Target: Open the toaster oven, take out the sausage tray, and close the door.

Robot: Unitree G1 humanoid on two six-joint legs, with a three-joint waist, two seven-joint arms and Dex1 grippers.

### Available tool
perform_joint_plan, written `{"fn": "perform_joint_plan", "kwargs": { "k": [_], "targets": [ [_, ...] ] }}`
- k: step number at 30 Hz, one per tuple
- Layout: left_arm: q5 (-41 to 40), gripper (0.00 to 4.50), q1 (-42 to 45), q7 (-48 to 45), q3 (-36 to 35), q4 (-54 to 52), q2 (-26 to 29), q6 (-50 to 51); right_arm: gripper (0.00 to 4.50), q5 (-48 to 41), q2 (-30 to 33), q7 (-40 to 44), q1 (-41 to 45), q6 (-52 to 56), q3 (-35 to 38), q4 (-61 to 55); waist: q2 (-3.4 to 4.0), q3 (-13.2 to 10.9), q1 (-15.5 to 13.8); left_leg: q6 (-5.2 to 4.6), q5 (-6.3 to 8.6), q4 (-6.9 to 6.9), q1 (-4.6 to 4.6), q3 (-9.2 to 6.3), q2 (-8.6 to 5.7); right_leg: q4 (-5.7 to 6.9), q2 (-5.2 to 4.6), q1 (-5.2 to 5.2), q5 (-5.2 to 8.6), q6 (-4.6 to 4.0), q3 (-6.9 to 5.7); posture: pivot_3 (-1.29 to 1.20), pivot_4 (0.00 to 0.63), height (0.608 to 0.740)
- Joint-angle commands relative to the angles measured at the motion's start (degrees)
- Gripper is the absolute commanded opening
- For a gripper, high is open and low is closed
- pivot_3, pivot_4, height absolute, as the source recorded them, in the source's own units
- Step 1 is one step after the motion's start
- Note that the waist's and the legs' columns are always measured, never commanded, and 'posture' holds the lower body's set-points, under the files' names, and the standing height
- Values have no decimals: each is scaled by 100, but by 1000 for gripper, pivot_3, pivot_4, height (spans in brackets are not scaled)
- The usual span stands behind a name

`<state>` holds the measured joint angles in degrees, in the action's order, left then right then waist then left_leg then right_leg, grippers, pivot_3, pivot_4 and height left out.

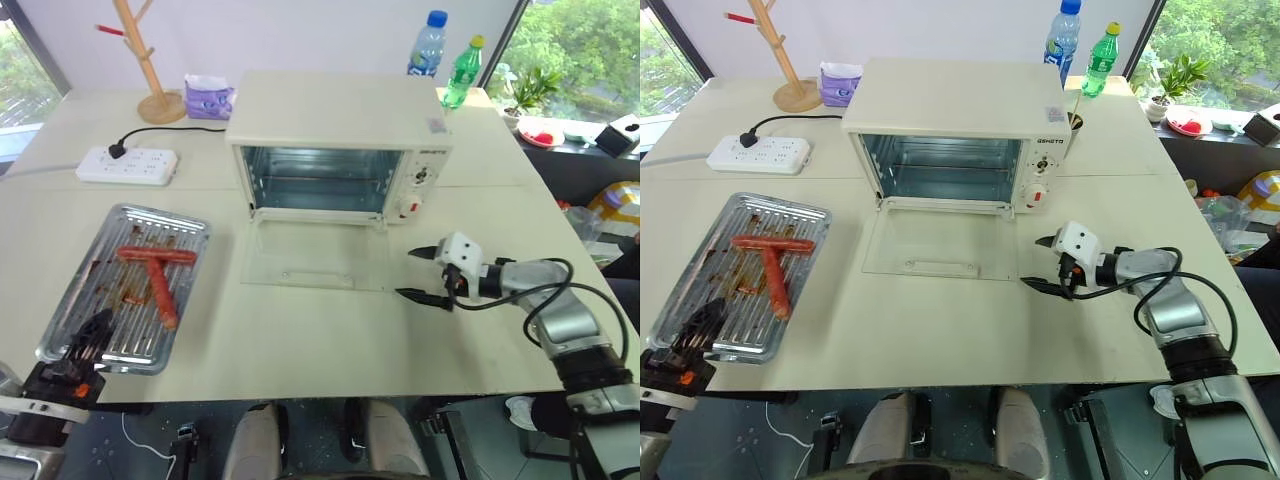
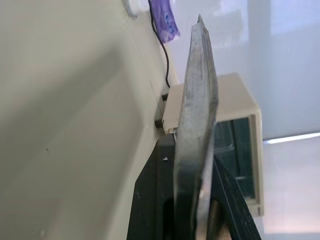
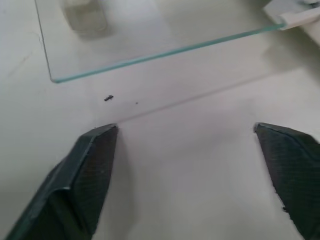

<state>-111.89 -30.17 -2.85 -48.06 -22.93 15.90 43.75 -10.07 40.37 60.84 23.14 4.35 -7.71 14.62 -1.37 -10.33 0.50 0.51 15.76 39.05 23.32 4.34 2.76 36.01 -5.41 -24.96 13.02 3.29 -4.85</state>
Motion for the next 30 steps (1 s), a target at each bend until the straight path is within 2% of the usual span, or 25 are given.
{"fn": "perform_joint_plan", "kwargs": {
  "k": [1,8,15,25,30],
  "targets": [
    [-111,0,63,38,-147,-75,23,-141,4427,92,-175,38,148,-98,-65,66,-1,1,1,0,0,0,0,0,0,0,1,0,0,0,0,0,150,722],
    [-111,0,5,178,-159,-173,19,-197,4427,-20,-645,-92,398,308,-17,-195,0,0,11,0,0,-1,0,-1,6,0,7,-2,0,-1,0,0,150,722],
    [-111,0,-43,206,-22,-62,261,-116,4427,-1131,-684,-337,957,1845,872,-908,1,-3,7,0,0,0,10,-2,8,2,-1,-17,-1,-1,1,0,150,722],
    [-111,0,313,72,382,519,1091,511,4427,-1392,28,280,-151,2109,844,-2389,1,-2,-29,-1,2,-8,11,0,7,0,-10,-18,0,-2,1,0,150,722],
    [-111,0,534,-227,842,839,1824,1232,4427,-1675,557,693,-486,2127,1120,-2787,2,-3,-76,0,2,-9,10,0,8,1,-9,-22,0,-2,1,0,150,722]
  ]
}}
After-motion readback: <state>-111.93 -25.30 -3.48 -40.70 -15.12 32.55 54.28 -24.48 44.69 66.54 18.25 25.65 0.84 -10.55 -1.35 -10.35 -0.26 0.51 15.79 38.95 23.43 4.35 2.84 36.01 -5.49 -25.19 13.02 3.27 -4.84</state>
